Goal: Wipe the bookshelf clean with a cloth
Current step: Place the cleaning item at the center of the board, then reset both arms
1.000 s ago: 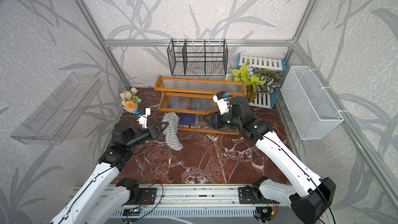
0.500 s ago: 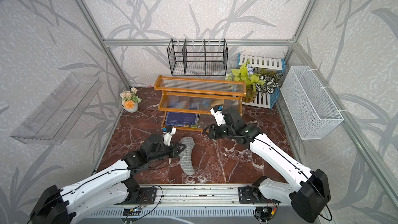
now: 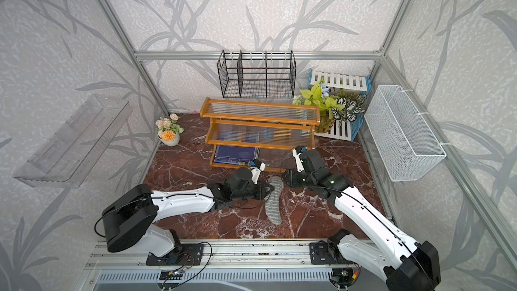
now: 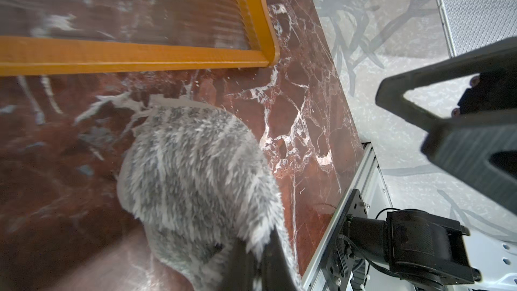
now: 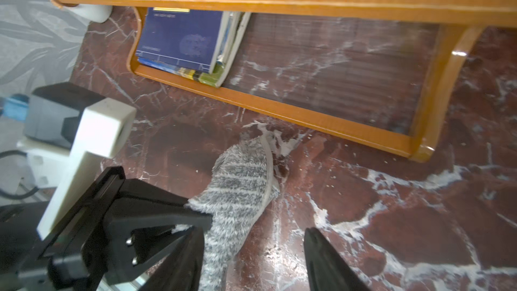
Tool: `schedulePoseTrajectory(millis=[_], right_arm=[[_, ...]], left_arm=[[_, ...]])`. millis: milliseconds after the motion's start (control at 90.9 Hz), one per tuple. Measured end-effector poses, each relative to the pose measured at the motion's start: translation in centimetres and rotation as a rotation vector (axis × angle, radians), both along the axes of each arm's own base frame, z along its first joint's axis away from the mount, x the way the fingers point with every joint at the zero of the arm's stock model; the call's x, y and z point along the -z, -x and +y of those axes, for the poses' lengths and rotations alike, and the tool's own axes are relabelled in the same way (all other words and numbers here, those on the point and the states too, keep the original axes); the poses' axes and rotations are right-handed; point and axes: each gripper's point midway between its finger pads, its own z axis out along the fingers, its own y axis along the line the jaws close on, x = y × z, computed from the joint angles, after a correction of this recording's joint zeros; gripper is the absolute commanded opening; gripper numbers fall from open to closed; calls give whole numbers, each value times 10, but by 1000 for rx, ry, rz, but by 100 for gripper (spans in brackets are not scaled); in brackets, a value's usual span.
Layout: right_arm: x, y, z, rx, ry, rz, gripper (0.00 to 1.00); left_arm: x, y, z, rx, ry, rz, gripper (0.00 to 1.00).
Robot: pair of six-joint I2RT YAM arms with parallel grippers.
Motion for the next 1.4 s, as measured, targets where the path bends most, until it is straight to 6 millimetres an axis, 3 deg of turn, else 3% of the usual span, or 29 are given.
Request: schedulePoseTrajectory(millis=[99,308,330,396,561,671,792,891,968,1034,1177,1276,1397], right_arm=[[6,1,-10,36,9,11,63],[14,2,-18,72,13,34,68],[15,1,-18,77,12,36,69],[17,1,-21,93,13,41,74],[21,-2,-32,142,22,46,87],[24,-4,-48,199,18,42,95],[24,-13,-70,282,-1,41,97],[26,-21,-83,327,-20,29,97],[30,-23,-87,341,-31,25,97],[35,-26,-91,357,-34,26,97],[42,-37,-111,436,-10,12,98],[40,-49,-138,525,47,-42,99],[36,-67,-178,656,125,-132,99]], left_arm=[[17,11,-3,12,-63,22,0],[36,24,12,-9,-207,47,0],[37,24,14,-13,-216,48,7],[38,25,20,-22,-240,47,47],[41,22,29,-33,-269,54,96],[22,12,36,-51,-230,37,100],[-22,-14,53,-114,-122,-9,100],[-55,-35,81,-199,-46,-62,100],[-66,-50,111,-283,-27,-94,100],[-66,-61,138,-357,-37,-108,100],[-44,-80,207,-559,-133,-109,100],[-42,-96,258,-729,-216,-156,100],[-56,-112,316,-930,-310,-287,100]])
